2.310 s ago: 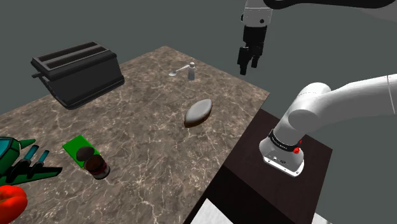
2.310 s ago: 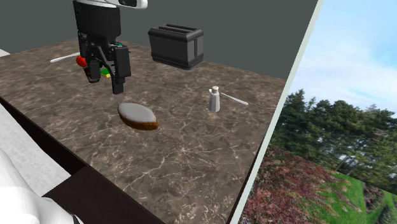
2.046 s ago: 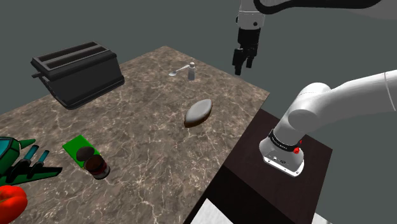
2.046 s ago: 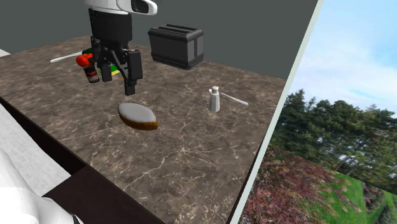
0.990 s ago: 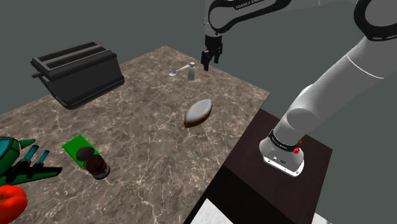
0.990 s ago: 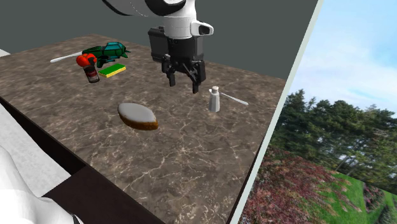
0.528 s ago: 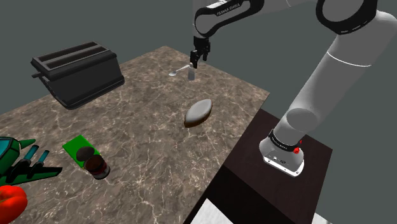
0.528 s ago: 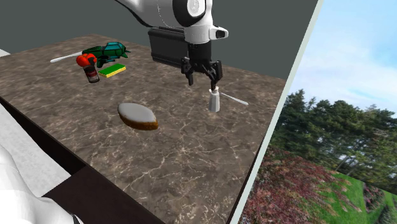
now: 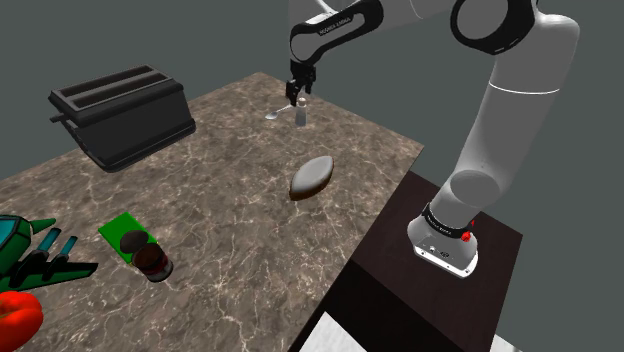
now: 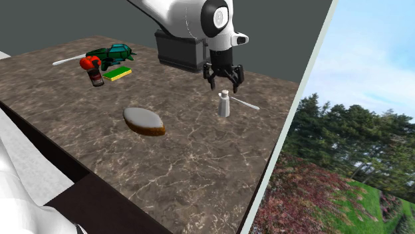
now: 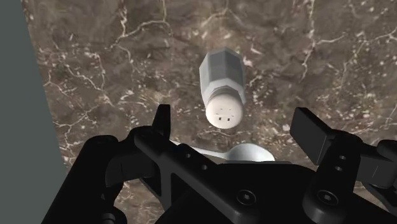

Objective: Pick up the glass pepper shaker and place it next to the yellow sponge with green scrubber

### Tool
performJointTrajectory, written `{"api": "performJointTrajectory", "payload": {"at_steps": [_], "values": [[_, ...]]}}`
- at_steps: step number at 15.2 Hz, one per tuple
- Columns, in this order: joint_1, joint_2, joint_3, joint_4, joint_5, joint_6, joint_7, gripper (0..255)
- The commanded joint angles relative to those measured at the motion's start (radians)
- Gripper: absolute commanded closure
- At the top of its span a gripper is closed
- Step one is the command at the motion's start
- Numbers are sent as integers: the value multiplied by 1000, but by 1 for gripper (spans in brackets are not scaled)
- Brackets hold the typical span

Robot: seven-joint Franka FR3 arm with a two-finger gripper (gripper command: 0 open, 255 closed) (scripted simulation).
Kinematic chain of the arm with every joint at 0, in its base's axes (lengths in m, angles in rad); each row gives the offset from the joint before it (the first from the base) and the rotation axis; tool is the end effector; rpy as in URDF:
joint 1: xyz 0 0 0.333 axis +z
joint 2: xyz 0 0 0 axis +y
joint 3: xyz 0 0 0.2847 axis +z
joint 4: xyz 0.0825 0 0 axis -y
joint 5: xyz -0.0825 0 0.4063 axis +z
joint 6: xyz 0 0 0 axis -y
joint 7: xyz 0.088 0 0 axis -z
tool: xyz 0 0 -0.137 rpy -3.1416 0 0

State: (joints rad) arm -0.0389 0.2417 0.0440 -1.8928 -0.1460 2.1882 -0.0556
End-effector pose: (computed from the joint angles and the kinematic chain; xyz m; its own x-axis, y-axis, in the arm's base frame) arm 0.6314 -0.0062 0.3108 0.9889 0.1424 0.0432 0.1367 -0.9839 0.1152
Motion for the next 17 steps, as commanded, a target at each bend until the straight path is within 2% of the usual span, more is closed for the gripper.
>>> {"api": "performJointTrajectory", "payload": {"at_steps": [1,5,12,13,17], "values": [[-1,16,-1,-3,-3,21,1,0],[-3,42,-4,-18,-8,61,4,0],[-3,42,-4,-18,-8,61,4,0],[-3,42,-4,-18,-8,61,4,255],[-3,42,-4,-18,-8,61,4,255]]}}
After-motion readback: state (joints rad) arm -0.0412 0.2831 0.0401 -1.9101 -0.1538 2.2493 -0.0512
